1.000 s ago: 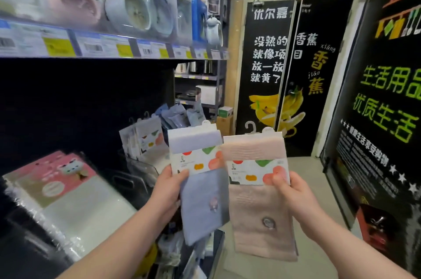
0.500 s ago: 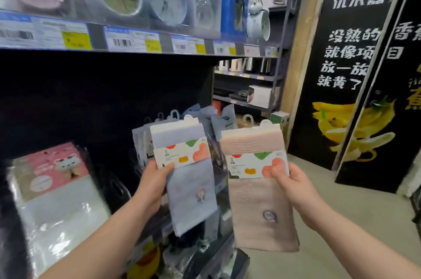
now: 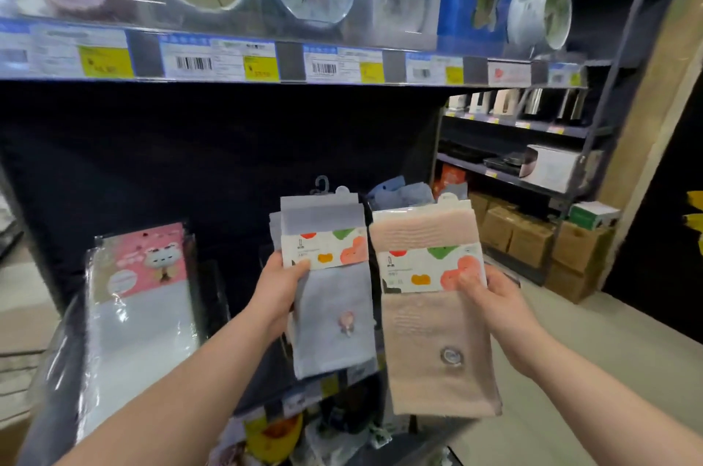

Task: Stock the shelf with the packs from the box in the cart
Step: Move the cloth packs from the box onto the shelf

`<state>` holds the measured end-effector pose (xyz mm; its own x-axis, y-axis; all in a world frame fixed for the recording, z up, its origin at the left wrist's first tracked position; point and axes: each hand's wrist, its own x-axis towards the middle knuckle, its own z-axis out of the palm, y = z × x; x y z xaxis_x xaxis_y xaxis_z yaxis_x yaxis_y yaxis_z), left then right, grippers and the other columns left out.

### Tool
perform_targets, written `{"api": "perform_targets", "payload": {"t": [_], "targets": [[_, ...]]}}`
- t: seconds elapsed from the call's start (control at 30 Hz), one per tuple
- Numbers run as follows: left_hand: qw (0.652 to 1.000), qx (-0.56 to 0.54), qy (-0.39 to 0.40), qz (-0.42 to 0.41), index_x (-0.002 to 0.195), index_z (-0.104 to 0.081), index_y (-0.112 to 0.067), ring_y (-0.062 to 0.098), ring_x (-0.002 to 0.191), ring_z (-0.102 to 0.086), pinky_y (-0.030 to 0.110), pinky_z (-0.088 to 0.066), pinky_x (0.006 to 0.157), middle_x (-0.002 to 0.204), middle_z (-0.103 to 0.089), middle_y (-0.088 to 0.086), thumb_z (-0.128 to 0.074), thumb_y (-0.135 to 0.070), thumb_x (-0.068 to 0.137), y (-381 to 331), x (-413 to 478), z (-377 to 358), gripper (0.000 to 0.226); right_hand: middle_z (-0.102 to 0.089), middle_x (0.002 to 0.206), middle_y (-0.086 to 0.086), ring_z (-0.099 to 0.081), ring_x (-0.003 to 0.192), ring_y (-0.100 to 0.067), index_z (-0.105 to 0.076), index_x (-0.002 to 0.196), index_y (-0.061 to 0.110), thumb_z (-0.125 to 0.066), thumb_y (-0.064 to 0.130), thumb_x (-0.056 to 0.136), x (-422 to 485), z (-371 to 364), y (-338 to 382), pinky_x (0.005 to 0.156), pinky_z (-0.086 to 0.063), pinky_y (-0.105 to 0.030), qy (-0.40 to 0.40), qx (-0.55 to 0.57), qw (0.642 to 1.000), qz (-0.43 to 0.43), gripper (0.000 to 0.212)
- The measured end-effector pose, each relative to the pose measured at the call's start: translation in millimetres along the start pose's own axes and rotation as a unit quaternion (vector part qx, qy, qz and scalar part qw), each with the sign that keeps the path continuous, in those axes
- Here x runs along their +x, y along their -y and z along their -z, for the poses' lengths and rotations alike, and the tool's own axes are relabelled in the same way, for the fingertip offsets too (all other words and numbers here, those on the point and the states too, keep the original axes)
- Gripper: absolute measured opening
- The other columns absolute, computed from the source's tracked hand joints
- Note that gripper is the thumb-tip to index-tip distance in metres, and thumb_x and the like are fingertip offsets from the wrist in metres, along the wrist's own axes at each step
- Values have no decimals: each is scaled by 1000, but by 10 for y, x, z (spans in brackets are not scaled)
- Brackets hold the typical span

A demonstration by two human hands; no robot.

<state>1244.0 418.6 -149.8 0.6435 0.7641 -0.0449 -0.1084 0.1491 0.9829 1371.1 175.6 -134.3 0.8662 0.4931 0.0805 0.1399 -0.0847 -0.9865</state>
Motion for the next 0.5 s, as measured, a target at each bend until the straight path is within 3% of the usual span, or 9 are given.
{"api": "perform_targets", "payload": {"t": [0.1, 0.27, 0.5], "targets": [[1000, -10, -7, 4, 108, -56, -18, 24, 92, -67, 37, -54, 74, 104, -69, 8, -57, -7, 91, 27, 194, -1, 20, -72, 100, 9, -69, 91, -13, -62, 101, 29, -57, 38, 92, 250, -145, 72, 75, -55, -35, 32, 9, 999, 1, 14], [996, -66, -45, 46, 110, -55, -17, 27, 91, -66, 38, -52, 66, 102, -68, 10, -54, -6, 94, 170, 532, 11, 20, -70, 107, 3, -67, 99, -21, -61, 111, 24, -56, 39, 92, 690, -416, 96, 90, -53, -47, 61, 11, 998, 8, 25], [994, -52, -76, 61, 118, -56, -18, 31, 93, -69, 40, -56, 70, 106, -71, 11, -51, -8, 95, 272, 871, 43, 25, -72, 99, -2, -68, 91, -18, -61, 100, 19, -54, 28, 94, 1084, -852, 53, 74, -52, -33, 128, 85, 988, -6, 12]]}}
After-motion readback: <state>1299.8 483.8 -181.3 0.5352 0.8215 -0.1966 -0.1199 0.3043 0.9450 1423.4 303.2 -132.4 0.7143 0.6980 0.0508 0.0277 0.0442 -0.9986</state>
